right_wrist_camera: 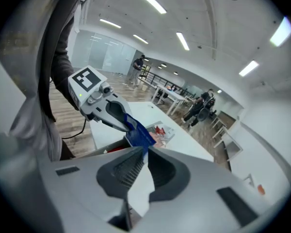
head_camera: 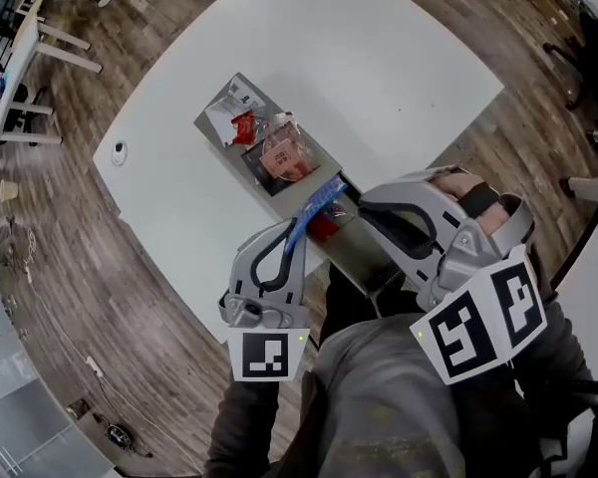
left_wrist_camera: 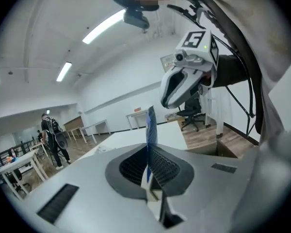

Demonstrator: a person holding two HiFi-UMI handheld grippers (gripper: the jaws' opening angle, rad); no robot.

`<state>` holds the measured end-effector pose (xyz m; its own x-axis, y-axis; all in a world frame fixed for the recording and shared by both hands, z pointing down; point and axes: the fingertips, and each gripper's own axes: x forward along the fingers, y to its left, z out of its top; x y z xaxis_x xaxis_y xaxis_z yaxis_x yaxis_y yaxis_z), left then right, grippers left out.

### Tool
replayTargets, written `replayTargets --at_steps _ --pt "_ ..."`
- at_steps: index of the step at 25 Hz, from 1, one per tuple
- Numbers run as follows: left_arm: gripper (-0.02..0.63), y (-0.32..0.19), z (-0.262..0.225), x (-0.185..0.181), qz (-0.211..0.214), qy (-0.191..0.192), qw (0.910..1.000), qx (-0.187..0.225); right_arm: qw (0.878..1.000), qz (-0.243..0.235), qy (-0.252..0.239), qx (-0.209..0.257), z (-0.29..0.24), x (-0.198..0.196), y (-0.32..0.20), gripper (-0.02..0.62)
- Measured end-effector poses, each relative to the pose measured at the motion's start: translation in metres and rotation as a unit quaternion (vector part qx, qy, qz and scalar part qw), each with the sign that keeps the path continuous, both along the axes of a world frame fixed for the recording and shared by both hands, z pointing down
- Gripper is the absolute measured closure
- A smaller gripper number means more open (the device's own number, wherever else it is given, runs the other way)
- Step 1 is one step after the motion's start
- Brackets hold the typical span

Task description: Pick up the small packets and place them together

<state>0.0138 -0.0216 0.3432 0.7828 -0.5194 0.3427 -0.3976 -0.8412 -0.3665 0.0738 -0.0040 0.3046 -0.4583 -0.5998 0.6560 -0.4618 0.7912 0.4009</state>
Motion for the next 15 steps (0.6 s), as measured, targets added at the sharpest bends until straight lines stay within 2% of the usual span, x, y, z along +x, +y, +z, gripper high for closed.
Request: replayTargets --at_steps 2,4,7,9,12,15 --pt "0.603 -0.005 -0.026 -0.016 -0.029 0.003 0.9996 0.001 0.999 0.025 -0.015 0.03 -0.02 0.009 -0.002 0.565" --pt "0.603 -0.008 -0.06 -0.029 -0.068 0.039 0.9969 -0.003 0.998 0.037 -0.025 0.05 -0.037 0.014 0.002 0.565" --pt "0.603 -0.004 -0.094 -0.031 -0.084 0.09 0.9923 0.011 0.997 0.04 -0.031 0.063 -0.045 0.015 0.016 0.565" --pt "0.603 0.006 -0.087 -0.029 -0.093 0.104 0.9903 -0.004 0.997 0.038 -0.031 0.052 -0.036 0.014 0.027 0.565" --pt "0.603 0.031 -0.053 -0.027 -0.117 0.138 0.9807 -0.075 0.999 0.026 -0.017 0.013 -0.005 0.007 0.047 0.565" --pt "0.603 0.059 -0.007 -0.028 -0.142 0.173 0.958 -0.179 1.0 0.014 -0.005 -0.024 0.024 -0.001 0.065 0.565"
